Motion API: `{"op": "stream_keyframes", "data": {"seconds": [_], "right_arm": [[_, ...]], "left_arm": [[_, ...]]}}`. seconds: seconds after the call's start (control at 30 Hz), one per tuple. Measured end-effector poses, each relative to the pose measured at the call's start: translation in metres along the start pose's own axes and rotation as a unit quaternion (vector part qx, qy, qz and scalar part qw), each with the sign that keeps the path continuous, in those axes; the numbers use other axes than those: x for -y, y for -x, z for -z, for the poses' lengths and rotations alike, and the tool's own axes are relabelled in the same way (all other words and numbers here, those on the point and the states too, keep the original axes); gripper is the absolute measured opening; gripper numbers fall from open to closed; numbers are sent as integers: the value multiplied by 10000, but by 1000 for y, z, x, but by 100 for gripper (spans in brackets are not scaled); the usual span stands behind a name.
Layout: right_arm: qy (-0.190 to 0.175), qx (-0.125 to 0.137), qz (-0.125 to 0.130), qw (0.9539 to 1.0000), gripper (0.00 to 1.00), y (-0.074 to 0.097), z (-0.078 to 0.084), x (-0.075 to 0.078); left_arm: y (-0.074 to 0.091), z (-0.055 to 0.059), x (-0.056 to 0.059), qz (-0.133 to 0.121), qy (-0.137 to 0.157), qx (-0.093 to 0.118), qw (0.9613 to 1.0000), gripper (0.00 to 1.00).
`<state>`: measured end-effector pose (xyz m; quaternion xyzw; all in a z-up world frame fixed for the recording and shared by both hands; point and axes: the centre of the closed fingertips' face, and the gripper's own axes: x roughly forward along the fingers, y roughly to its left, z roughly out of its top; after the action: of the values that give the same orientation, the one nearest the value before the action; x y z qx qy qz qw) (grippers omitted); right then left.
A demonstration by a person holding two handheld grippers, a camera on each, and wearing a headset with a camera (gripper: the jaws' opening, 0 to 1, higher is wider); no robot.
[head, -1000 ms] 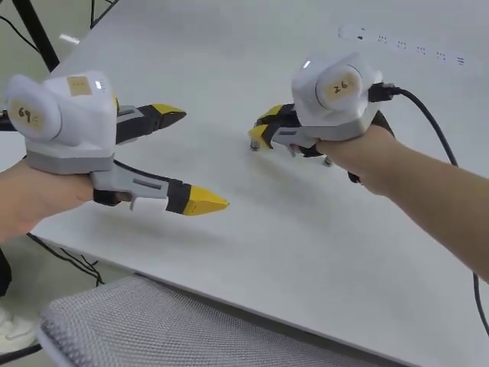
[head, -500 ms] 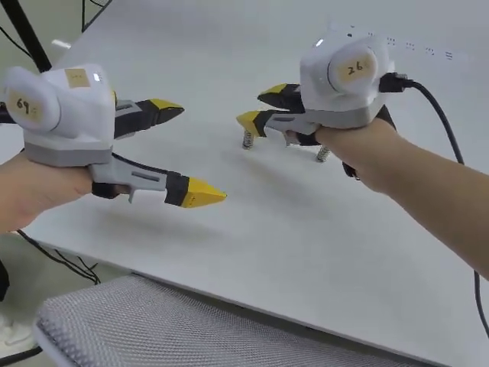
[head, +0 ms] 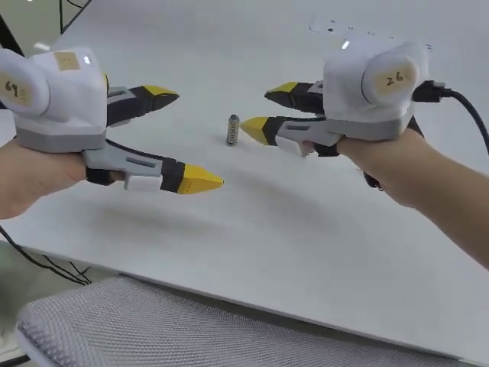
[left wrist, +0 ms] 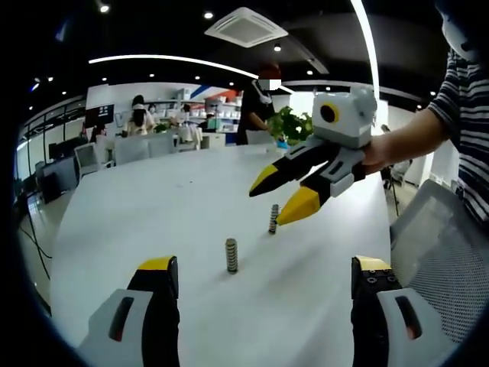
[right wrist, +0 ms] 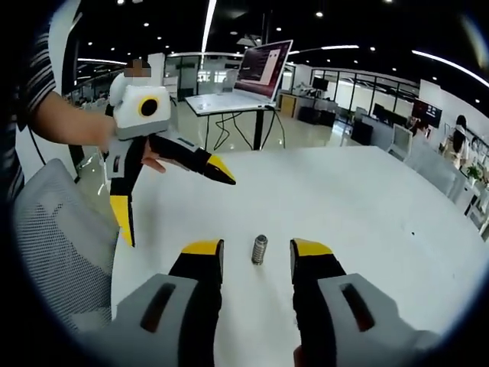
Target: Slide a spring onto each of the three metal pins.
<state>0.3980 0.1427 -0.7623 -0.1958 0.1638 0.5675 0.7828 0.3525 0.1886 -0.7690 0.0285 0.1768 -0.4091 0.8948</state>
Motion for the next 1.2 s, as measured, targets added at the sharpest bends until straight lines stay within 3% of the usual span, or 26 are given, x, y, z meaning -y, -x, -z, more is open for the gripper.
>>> {"op": "stream_keyframes", "data": {"seconds": [0.3, 0.43, 0.57, 0.9, 1.1, 1.2], "right_arm": [[-235, 110, 170, 9995, 43, 34, 13, -6], [-172, 73, 279, 9994, 46, 49, 21, -5], [-336, 116, 331, 9988, 49, 65, 30, -1], [-894, 515, 802, 9914, 66, 111, 49, 10], [-1063, 396, 985, 9886, 72, 128, 77, 12], [-1105, 421, 1038, 9875, 77, 134, 81, 12]], "left_arm": [[-5, -1, 5, 57, 53, -19, 10000, 94], [-6, -3, 5, 36, 87, 6, 10000, 94], [-8, -6, 6, 24, 106, 30, 9999, 95], [-7, -12, 15, 94, 78, 34, 9999, 97], [-6, -11, 18, 81, 98, 12, 9999, 97], [-4, -11, 18, 28, 106, 11, 9999, 97]]}}
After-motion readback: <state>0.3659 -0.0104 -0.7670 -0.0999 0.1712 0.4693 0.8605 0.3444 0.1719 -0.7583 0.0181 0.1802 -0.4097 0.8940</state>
